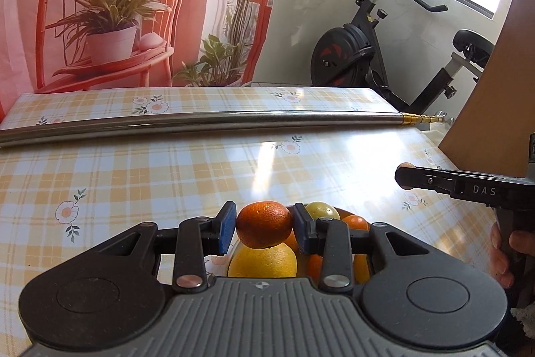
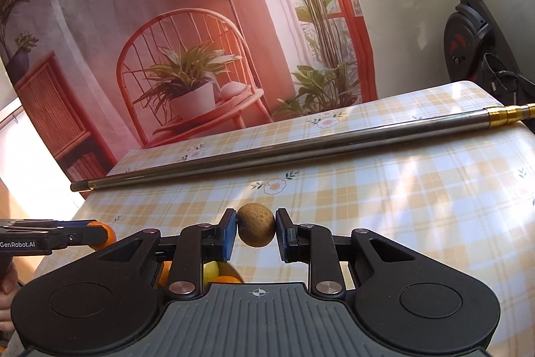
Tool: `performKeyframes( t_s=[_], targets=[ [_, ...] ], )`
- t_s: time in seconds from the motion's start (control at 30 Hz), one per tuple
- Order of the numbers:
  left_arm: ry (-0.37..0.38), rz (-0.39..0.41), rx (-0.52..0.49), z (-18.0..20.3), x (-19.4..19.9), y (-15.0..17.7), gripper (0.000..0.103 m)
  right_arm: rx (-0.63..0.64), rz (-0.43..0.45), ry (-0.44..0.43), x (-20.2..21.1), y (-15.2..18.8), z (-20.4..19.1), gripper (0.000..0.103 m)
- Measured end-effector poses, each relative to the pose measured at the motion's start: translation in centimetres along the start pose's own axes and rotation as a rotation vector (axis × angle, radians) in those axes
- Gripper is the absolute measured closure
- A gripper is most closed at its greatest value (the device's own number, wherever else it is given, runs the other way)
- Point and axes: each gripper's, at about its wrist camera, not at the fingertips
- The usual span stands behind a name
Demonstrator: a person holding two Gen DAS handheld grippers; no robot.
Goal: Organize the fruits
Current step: 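Carry the mandarin and brown fruit over the plate with both tools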
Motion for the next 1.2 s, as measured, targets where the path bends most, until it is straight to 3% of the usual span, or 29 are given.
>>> performKeyframes(
  t_s=[0.47, 0.7, 1.2],
  targets=[
    [0.050, -0.016, -0.035, 1.7, 3.0, 1.5, 0.064, 0.035, -0.128, -0.078, 4.0, 4.0, -4.7, 0.080],
    [0.058, -0.022, -0.008, 1.6, 4.5, 2.5, 0.064, 0.046, -0.147, -0.093, 5.6, 5.1, -6.1, 0.080],
    [0.069, -0.076, -0.017, 1.7, 4.1, 4.1, 0.064, 0.074, -0.261, -0.131, 5.6, 8.4, -8.0, 0.080]
  ],
)
Point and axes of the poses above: each gripper's, at about its wrist camera, not at the fingertips, and x roughly against the way its jaws point, z to its right, y to its underside, and after that the axes turned 12 degrees about z, right-handed
